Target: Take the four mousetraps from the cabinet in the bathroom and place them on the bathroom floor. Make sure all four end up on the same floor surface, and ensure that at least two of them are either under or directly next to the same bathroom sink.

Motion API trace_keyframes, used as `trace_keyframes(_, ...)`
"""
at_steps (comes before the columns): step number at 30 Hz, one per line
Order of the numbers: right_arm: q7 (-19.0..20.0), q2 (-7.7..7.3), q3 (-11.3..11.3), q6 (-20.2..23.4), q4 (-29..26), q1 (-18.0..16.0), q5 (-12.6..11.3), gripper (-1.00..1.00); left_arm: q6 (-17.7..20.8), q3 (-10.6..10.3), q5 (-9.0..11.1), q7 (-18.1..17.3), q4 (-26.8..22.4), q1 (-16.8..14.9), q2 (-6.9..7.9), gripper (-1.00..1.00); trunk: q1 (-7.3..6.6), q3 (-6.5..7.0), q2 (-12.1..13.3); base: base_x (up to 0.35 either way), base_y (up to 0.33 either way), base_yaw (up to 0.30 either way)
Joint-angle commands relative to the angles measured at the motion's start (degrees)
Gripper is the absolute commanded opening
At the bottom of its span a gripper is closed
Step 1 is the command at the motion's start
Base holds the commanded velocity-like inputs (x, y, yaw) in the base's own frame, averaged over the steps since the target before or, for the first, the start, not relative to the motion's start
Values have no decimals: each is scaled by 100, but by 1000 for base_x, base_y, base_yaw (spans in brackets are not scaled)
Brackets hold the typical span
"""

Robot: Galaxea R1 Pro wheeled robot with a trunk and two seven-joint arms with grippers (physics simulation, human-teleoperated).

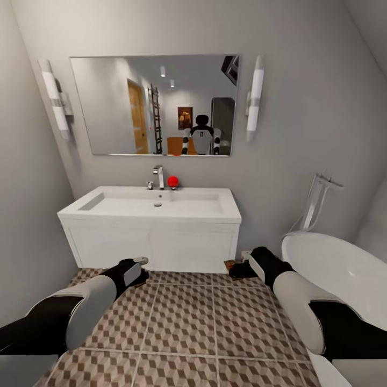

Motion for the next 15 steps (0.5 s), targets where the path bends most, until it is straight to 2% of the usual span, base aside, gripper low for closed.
trace_keyframes(1,6,-6,-12,-84,100,-2,34,-100,20,9,13,45,-1,-4,0,-100,3,-6,-3,320,0,0)
trace_keyframes(5,1,-37,-14,-543,419,-2,41,-100,20,10,22,45,3,-4,1,-100,3,-6,-3,320,0,0)
trace_keyframes(8,-1,-49,-15,-709,556,-2,43,-100,20,8,26,45,4,-4,0,-100,3,-6,-3,285,0,0)
trace_keyframes(15,-11,-60,-16,-826,713,-2,36,-100,25,10,29,41,5,-4,-1,-100,3,-6,-3,81,0,0)
